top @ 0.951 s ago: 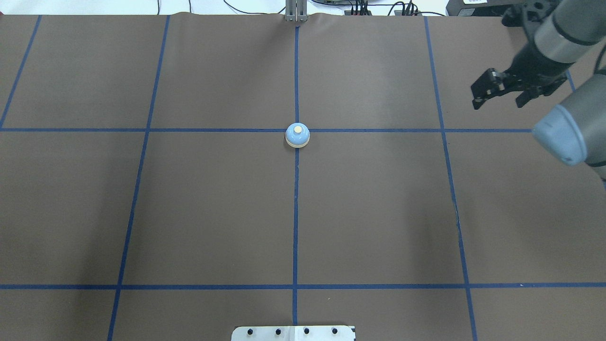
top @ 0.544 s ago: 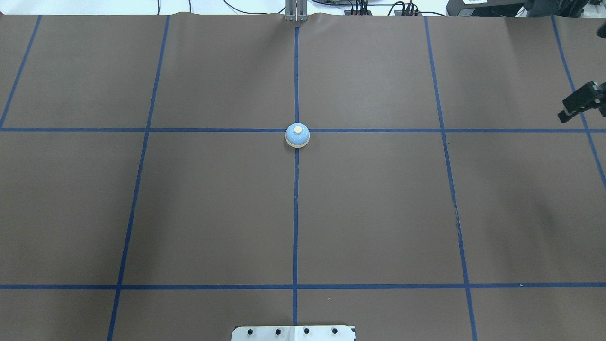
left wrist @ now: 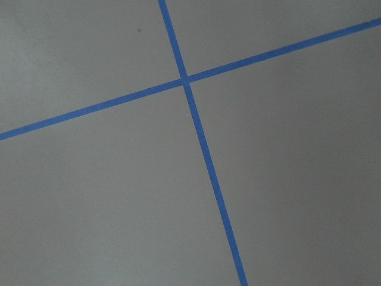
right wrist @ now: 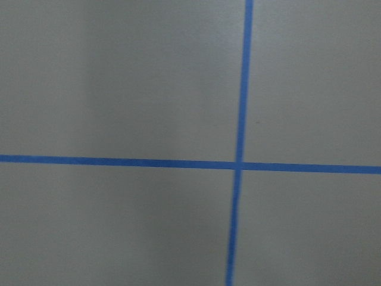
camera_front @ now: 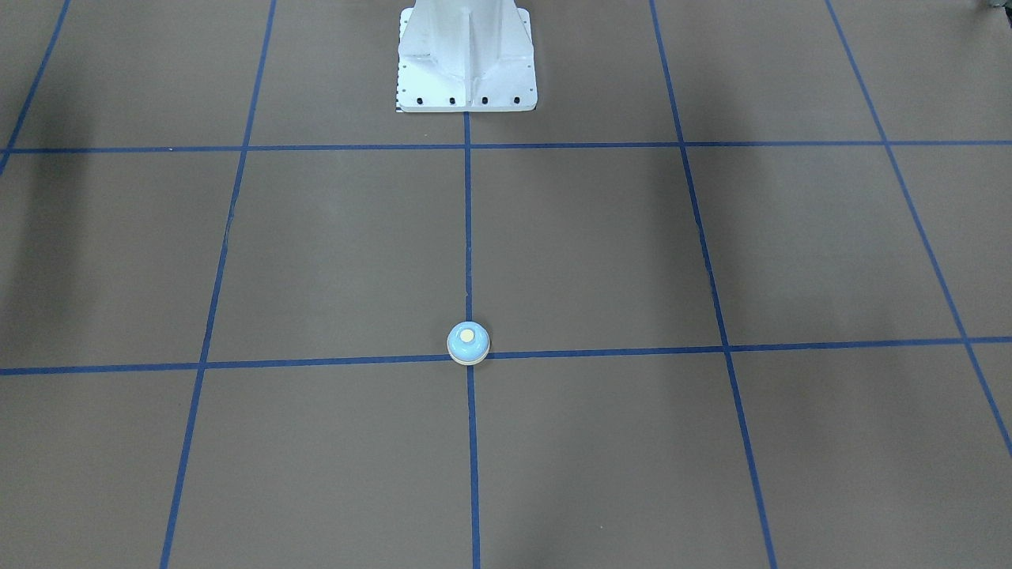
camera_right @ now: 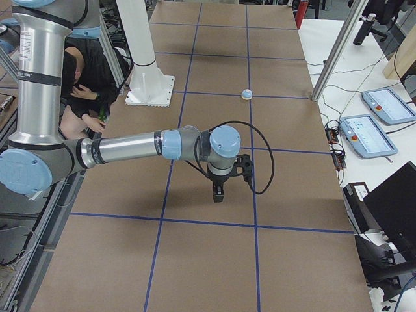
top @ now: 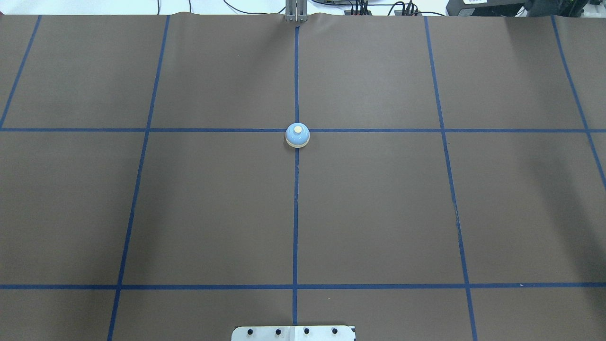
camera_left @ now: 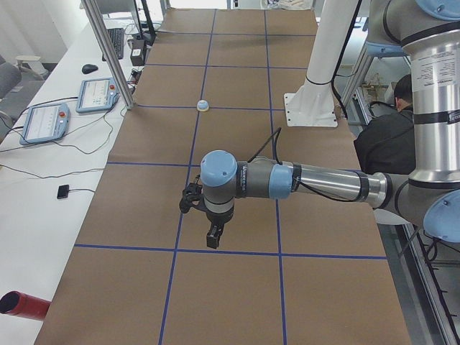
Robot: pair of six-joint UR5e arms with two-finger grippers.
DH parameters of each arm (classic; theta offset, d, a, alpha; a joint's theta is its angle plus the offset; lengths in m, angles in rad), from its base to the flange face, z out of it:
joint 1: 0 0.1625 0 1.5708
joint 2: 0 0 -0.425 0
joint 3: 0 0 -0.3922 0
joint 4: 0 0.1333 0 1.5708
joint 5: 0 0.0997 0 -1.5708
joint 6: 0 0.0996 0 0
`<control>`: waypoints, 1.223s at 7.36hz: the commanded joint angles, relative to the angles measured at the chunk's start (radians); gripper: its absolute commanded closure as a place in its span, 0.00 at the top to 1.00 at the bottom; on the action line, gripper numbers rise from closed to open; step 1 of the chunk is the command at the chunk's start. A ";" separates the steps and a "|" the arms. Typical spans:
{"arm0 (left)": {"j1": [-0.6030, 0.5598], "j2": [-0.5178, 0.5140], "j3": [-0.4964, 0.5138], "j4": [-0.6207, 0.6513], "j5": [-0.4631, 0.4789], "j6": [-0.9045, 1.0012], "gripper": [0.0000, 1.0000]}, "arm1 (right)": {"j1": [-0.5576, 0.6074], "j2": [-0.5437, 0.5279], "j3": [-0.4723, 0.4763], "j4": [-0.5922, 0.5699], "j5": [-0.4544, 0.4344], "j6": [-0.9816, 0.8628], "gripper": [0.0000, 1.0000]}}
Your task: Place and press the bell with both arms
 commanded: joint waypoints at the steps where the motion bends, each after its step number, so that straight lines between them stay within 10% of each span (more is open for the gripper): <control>1: -0.001 0.026 0.007 -0.008 -0.008 -0.038 1.00 | 0.051 -0.051 -0.009 0.001 0.008 -0.057 1.00; 9: 0.000 0.029 0.009 -0.015 0.002 -0.035 1.00 | 0.097 0.056 -0.125 0.001 0.005 -0.045 1.00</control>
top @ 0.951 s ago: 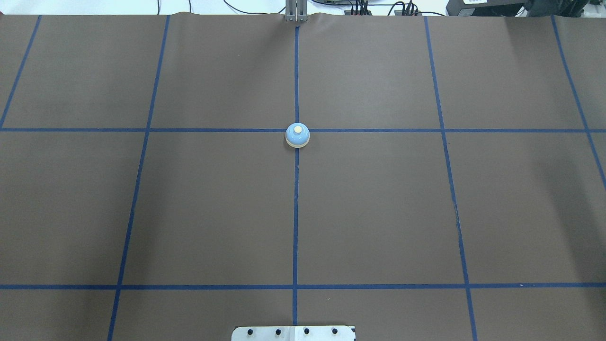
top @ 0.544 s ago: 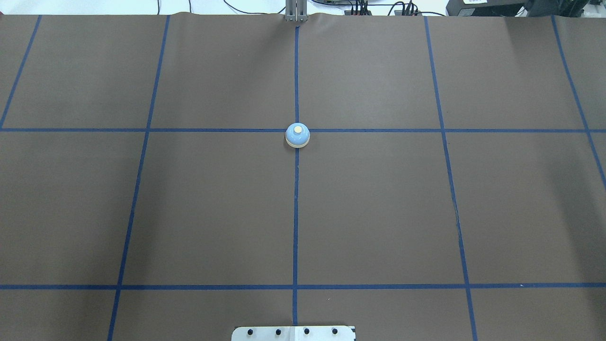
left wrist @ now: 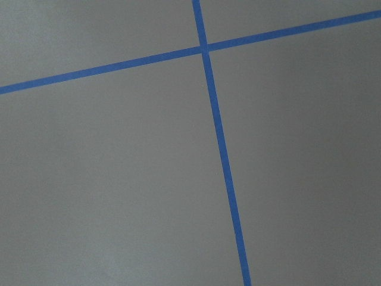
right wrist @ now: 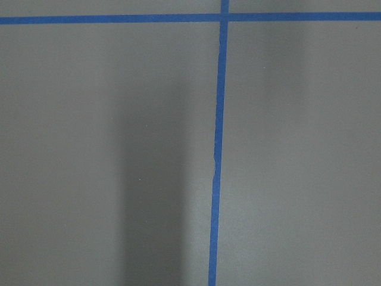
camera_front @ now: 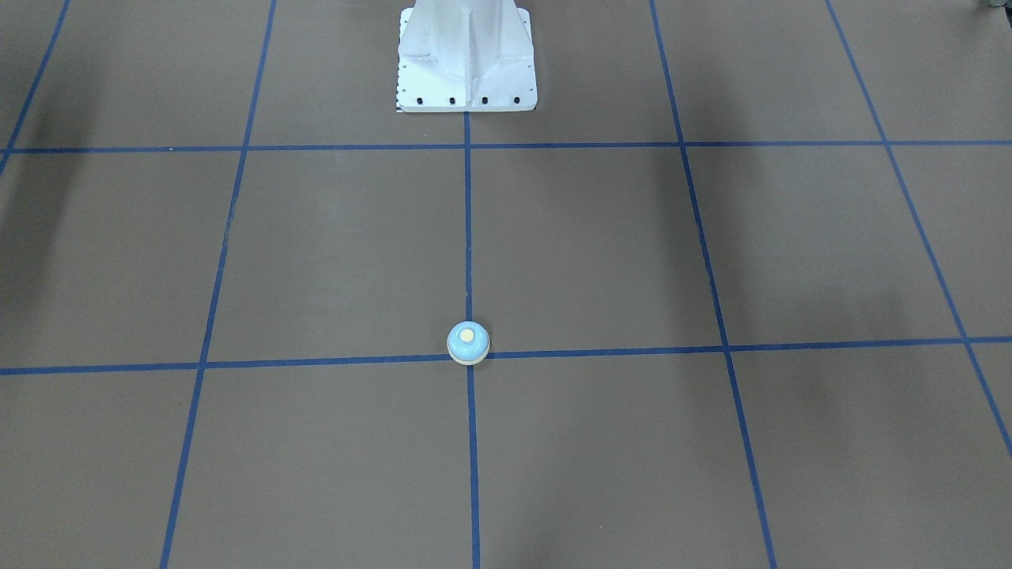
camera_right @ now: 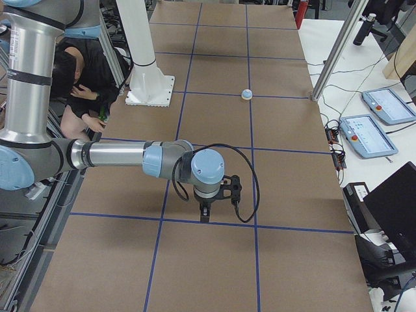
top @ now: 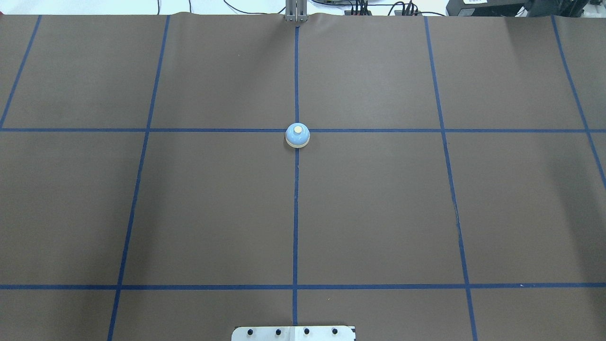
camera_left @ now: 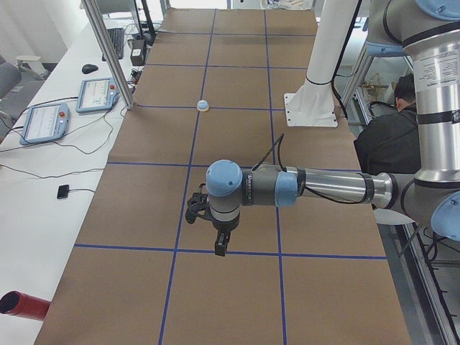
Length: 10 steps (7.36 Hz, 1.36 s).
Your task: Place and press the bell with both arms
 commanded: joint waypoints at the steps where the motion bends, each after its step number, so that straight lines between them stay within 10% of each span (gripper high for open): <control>1: -0.001 -0.001 -0.001 0.000 0.001 0.000 1.00 | 0.000 0.082 -0.075 -0.001 0.001 0.004 1.00; 10: -0.005 -0.012 -0.001 0.001 0.002 -0.007 1.00 | -0.002 0.142 -0.102 0.041 0.025 0.016 1.00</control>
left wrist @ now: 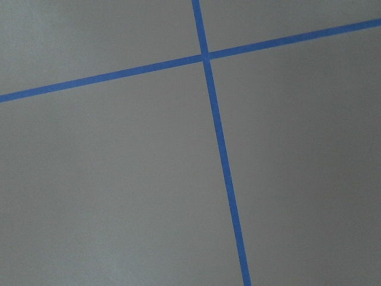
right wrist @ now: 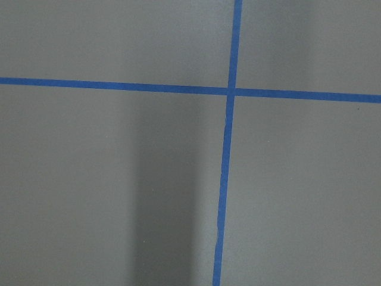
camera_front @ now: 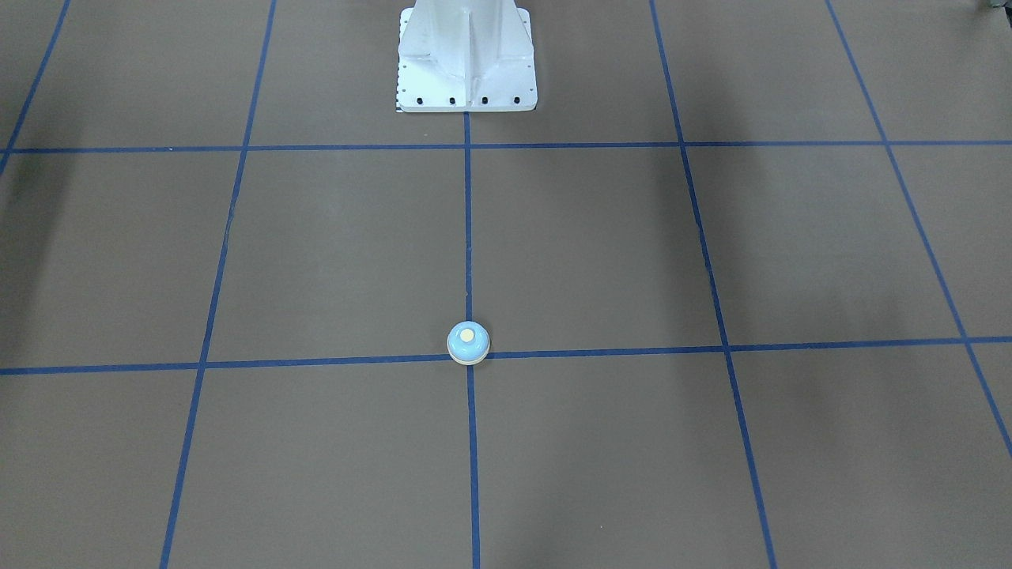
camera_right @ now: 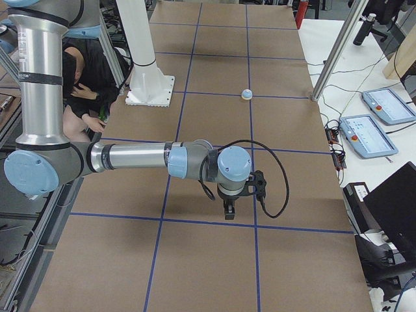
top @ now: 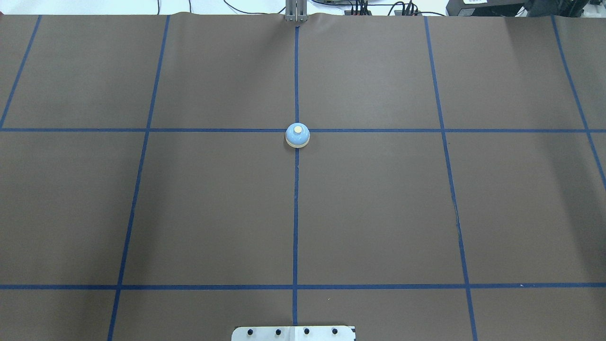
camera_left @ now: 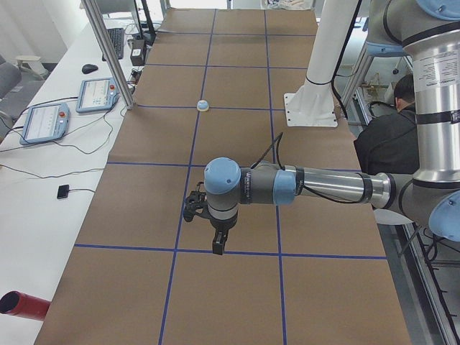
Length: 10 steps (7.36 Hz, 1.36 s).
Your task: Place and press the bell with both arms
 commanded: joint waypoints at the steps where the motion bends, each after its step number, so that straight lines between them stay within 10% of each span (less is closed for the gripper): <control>1: 0.000 0.000 0.001 0.000 0.000 0.000 1.00 | -0.001 0.012 -0.004 0.011 -0.001 0.003 1.00; 10: -0.002 0.006 0.001 -0.002 -0.002 0.004 1.00 | -0.001 0.001 -0.058 0.082 -0.009 0.003 1.00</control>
